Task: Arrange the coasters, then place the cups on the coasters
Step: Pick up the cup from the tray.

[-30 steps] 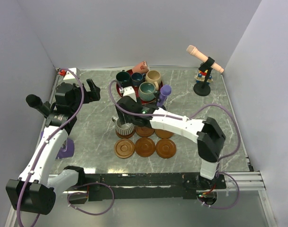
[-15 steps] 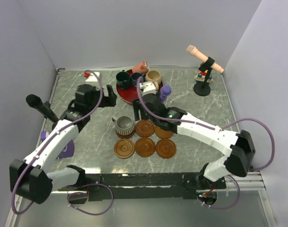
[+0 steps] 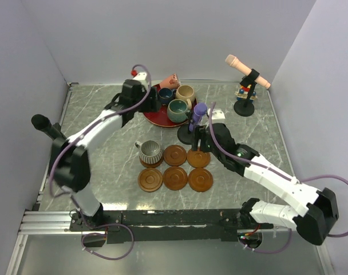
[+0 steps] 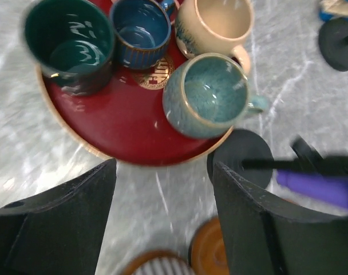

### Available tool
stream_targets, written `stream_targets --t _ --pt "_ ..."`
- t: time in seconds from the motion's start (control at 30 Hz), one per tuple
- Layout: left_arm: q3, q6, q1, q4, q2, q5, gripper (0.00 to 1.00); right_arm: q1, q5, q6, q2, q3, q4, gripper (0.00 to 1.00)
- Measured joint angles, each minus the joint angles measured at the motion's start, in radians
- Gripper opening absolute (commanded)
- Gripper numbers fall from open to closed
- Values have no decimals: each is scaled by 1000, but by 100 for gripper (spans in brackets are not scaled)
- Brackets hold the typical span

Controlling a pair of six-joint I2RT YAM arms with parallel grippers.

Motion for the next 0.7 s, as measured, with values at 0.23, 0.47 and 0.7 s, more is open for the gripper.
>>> stream_targets --t 0.23,0.47,0.7 --pt "251 -14 -10 -62 304 18 72 -16 -1 19 -138 -111 -13 77" --pt "417 -19 -20 -88 460 35 72 -20 -17 37 -196 -180 -26 77" --pt "569 -16 -48 -134 600 21 68 -20 -34 47 -220 -223 -45 77"
